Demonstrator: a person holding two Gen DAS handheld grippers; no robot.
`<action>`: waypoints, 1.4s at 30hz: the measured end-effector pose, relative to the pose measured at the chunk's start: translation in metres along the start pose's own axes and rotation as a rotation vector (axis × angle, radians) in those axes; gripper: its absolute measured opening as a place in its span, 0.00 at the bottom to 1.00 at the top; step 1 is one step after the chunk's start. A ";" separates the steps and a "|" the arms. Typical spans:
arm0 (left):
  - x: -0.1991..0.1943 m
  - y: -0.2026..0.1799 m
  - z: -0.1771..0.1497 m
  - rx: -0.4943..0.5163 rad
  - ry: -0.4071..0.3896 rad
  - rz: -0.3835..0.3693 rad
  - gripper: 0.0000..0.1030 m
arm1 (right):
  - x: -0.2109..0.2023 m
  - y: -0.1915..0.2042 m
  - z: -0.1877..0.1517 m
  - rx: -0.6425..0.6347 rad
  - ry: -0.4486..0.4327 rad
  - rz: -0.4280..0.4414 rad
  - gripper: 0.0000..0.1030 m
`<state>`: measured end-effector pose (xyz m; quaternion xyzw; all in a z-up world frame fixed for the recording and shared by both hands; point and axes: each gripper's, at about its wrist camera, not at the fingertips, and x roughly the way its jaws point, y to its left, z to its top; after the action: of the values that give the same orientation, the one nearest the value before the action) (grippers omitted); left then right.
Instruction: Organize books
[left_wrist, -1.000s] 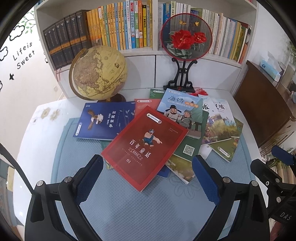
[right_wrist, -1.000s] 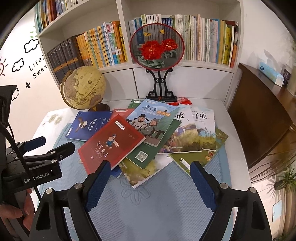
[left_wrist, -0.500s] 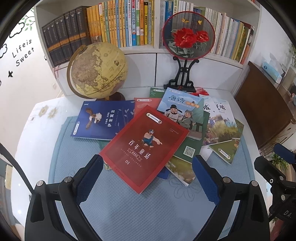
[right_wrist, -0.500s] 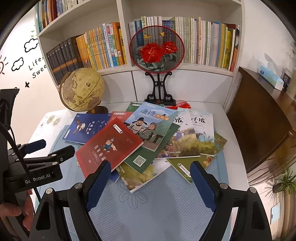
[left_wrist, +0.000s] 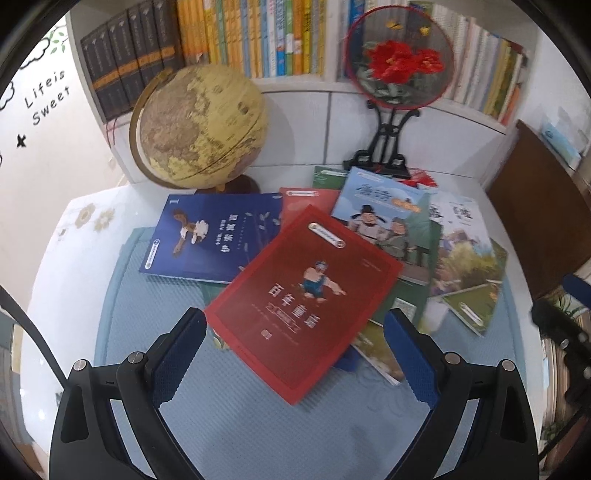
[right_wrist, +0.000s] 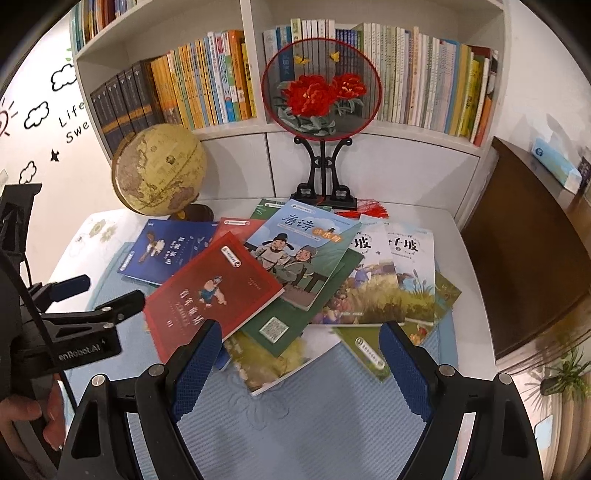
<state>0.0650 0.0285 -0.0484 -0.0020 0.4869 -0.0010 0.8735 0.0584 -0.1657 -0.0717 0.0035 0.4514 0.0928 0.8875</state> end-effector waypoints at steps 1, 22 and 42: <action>0.008 0.005 0.001 -0.013 0.010 -0.004 0.93 | 0.009 -0.001 0.006 -0.018 0.008 0.008 0.84; 0.186 0.060 0.046 0.089 0.251 -0.176 0.93 | 0.185 0.048 -0.055 0.252 0.376 0.462 0.84; 0.150 0.024 -0.064 0.020 0.455 -0.557 0.91 | 0.159 0.017 -0.104 0.390 0.345 0.432 0.84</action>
<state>0.0896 0.0514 -0.2096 -0.1259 0.6494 -0.2442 0.7090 0.0633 -0.1306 -0.2591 0.2528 0.5930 0.1897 0.7406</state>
